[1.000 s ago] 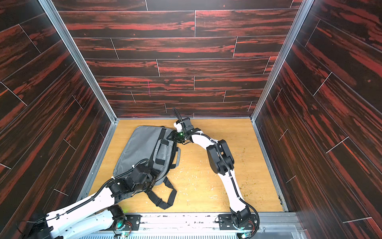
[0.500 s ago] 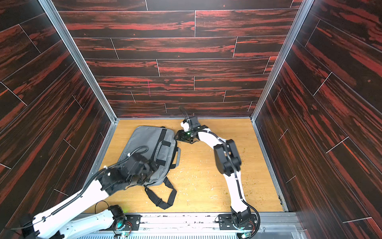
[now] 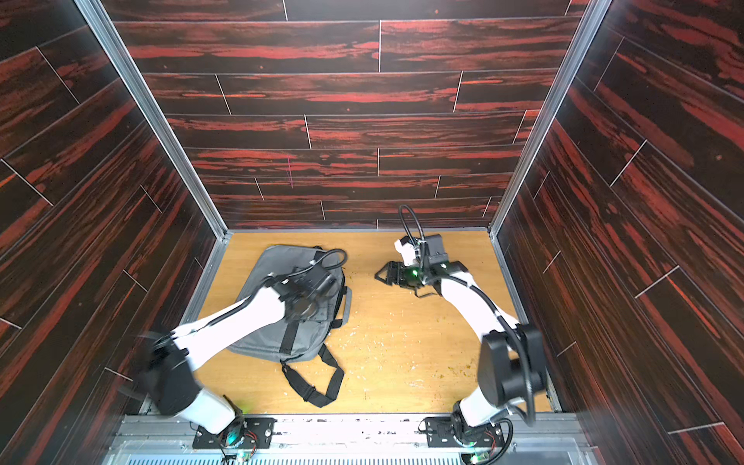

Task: Open the zippered laptop bag and take out the laptop
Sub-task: Open the bag flap on the zippered laptop bag.

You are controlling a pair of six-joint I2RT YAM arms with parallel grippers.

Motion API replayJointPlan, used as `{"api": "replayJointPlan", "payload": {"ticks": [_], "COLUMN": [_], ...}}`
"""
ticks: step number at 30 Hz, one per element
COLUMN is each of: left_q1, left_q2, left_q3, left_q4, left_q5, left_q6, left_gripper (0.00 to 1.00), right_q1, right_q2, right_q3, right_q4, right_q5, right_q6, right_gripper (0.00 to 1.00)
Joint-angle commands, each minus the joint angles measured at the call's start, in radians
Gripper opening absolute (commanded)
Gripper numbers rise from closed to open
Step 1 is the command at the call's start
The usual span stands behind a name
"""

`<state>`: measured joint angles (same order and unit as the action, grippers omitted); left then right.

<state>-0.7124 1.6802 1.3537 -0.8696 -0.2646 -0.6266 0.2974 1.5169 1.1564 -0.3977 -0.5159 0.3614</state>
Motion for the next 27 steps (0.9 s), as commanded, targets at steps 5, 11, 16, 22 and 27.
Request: {"api": "replayJointPlan", "payload": {"ticks": [5,11,16,22,27], "left_q1": [0.004,-0.013,-0.016,-0.015,-0.018], "left_q2": [0.202,0.357,0.403,0.405,0.397], "left_q3": [0.138,0.255,0.274,0.267,0.277], "left_q4": [-0.04,-0.121,-0.135,-0.126,-0.134], "left_q5": [-0.097,-0.258,-0.301,-0.314,-0.302], "left_q6": [0.103,0.05,0.042,0.052,0.051], "left_gripper": [0.84,0.8,0.69,0.46,0.19], "right_q1": [-0.021,-0.023,-0.021,-0.023,-0.023], "right_q2": [-0.185,-0.256,-0.274,-0.282,-0.278], "right_q3": [-0.215,-0.317,-0.354,-0.392,-0.399], "right_q4": [0.0,0.044,0.058,0.099,0.115], "right_q5": [-0.018,-0.018,-0.027,-0.047,-0.055], "right_q6": [0.031,0.079,0.092,0.124,0.129], "right_gripper": [0.79,0.79,0.79,0.79,0.79]}}
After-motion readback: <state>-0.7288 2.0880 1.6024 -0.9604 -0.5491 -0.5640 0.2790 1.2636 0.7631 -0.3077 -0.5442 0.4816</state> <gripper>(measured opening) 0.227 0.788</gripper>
